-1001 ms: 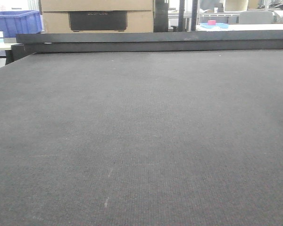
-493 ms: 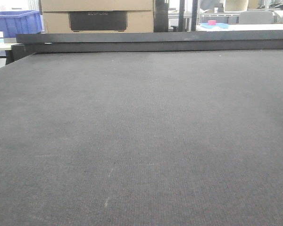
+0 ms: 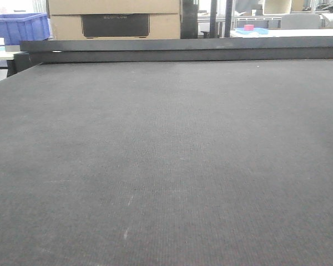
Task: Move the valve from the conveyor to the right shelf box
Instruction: 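Hold both valves while the base drives to the shelf of blue bins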
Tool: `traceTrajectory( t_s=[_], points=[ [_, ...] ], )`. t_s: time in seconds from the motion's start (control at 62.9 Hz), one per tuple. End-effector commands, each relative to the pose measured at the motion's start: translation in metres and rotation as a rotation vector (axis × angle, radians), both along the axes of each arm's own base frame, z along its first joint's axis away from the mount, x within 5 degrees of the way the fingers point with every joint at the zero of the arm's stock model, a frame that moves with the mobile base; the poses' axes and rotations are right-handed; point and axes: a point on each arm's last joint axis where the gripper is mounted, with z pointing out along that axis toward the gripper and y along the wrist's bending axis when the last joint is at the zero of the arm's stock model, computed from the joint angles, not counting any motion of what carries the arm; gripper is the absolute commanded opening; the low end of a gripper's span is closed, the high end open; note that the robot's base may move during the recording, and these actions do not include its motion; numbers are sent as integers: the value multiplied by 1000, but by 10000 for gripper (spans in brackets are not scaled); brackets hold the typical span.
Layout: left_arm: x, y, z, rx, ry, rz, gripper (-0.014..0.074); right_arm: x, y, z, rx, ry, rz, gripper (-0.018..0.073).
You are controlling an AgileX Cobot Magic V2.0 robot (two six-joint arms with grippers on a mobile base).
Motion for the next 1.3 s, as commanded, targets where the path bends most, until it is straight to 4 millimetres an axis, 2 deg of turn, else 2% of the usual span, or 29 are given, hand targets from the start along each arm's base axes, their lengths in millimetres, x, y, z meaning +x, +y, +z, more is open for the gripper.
traceTrajectory(
  t_s=[0.0, 1.287],
  points=[
    [-1, 0, 7, -15, -69, 2, -111, 0, -1, 10, -7, -92, -7, -162],
    [-2, 0, 8, -15, -71, 2, -111, 1, -1, 13, -6, -128, -10, -162]
  ],
)
